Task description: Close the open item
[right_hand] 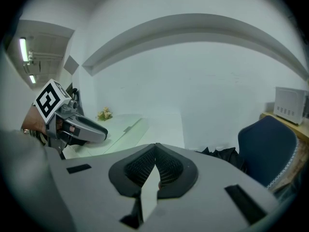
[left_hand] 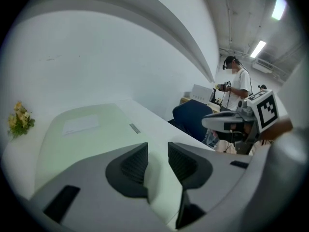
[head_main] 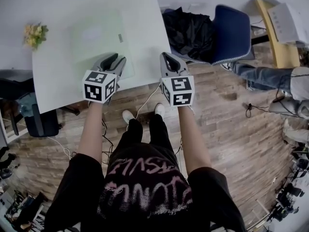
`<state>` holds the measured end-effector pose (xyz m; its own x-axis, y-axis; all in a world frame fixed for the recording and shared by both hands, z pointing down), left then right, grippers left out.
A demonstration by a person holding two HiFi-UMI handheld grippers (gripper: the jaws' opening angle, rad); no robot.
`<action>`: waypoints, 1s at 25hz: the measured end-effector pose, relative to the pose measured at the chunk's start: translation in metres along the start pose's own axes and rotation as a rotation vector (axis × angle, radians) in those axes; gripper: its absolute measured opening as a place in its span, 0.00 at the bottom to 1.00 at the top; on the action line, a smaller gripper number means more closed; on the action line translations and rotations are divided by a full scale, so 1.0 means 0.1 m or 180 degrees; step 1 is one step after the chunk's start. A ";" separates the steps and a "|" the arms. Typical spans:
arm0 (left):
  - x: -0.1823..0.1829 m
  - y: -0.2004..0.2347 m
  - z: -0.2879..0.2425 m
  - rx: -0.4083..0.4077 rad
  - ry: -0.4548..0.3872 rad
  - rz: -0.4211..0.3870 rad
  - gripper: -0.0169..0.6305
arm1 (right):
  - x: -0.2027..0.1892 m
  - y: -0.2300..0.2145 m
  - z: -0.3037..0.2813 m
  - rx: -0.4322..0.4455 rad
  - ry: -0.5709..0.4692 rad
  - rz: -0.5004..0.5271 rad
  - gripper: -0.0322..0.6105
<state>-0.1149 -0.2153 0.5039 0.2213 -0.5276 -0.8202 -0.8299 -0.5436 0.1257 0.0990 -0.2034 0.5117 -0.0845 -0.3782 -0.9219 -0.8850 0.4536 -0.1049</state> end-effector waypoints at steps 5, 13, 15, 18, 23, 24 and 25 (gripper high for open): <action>0.05 0.04 0.11 0.0037 -0.0220 0.0064 0.23 | 0.08 0.05 -0.02 0.0025 -0.0033 0.0043 0.06; 0.14 0.01 0.24 0.0056 -0.0396 0.0017 0.23 | 0.18 0.17 -0.02 0.0087 -0.0088 0.0096 0.06; 0.17 0.01 0.27 0.0074 -0.0422 0.0004 0.23 | 0.22 0.18 -0.01 0.0096 -0.0106 0.0112 0.06; 0.19 0.04 0.29 0.0086 -0.0422 0.0016 0.23 | 0.26 0.19 0.01 0.0100 -0.0124 0.0134 0.06; 0.23 0.09 0.24 0.0071 -0.0372 0.0026 0.23 | 0.25 0.19 0.03 0.0099 -0.0102 0.0143 0.06; 0.23 0.09 0.22 0.0070 -0.0361 0.0024 0.23 | 0.24 0.19 0.03 0.0097 -0.0096 0.0140 0.06; 0.23 0.10 0.20 0.0069 -0.0350 0.0027 0.24 | 0.23 0.18 0.03 0.0095 -0.0092 0.0136 0.06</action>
<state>-0.1281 -0.2194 0.4748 0.1578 -0.4566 -0.8756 -0.8426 -0.5247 0.1217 0.0827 -0.2019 0.4875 -0.1082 -0.3347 -0.9361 -0.8668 0.4928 -0.0760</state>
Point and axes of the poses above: the fingertips, and each gripper's own axes: z backward along the fingers, y to its left, x out of its top, the point moved 7 cm from there along z, backward along the fingers, and after that the axes turned 3 degrees about -y, right-handed, at the moved point
